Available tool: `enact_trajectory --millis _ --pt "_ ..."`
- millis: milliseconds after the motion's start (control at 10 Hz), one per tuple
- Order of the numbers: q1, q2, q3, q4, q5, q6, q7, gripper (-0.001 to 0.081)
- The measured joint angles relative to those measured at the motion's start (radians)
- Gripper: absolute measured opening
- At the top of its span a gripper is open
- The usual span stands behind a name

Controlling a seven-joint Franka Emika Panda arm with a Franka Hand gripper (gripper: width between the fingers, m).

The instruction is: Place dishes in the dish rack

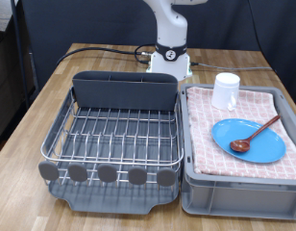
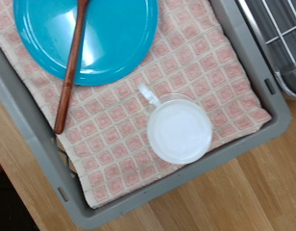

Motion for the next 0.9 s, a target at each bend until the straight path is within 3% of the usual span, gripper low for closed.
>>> enact_trajectory --millis 200,700,900 --pt "0.0 0.007 0.042 -0.006 0.0 0.044 0.035 0.0802" --pt "-0.02 0.119 0.069 0.023 -0.036 0.168 0.055 0.0802" --pt "-0.019 0.12 0.069 0.024 -0.037 0.165 0.051 0.0802"
